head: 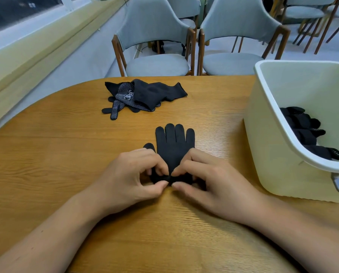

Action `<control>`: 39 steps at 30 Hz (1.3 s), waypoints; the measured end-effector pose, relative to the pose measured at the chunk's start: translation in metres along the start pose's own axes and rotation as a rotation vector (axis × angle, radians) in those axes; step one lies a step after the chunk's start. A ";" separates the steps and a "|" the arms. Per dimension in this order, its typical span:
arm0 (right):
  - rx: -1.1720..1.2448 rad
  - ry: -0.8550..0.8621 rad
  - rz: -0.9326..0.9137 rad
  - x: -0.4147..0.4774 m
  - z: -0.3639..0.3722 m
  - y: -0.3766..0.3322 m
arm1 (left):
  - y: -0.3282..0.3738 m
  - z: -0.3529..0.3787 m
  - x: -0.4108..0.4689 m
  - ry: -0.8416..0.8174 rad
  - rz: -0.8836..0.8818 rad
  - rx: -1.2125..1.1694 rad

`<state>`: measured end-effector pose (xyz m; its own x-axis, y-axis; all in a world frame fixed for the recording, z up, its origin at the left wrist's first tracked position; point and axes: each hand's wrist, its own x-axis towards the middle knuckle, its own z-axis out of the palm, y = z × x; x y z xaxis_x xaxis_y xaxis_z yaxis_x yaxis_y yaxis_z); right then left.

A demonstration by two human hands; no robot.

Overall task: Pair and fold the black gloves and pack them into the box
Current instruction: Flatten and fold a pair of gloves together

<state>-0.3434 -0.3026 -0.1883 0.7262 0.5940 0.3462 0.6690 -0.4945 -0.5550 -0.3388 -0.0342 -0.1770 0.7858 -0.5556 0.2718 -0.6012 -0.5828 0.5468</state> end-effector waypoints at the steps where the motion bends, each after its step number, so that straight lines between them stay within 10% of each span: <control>1: -0.006 -0.003 0.006 0.000 0.001 0.001 | 0.000 0.000 0.000 0.014 -0.005 0.001; 23: -0.003 0.121 0.248 0.008 0.003 0.009 | 0.001 0.002 0.005 0.134 -0.095 0.028; 39: -0.215 0.064 -0.006 0.006 0.005 0.006 | 0.001 0.002 0.004 0.067 -0.033 0.072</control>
<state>-0.3362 -0.2986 -0.1931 0.7258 0.5597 0.4000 0.6871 -0.6185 -0.3813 -0.3363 -0.0379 -0.1767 0.8119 -0.4958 0.3082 -0.5817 -0.6429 0.4983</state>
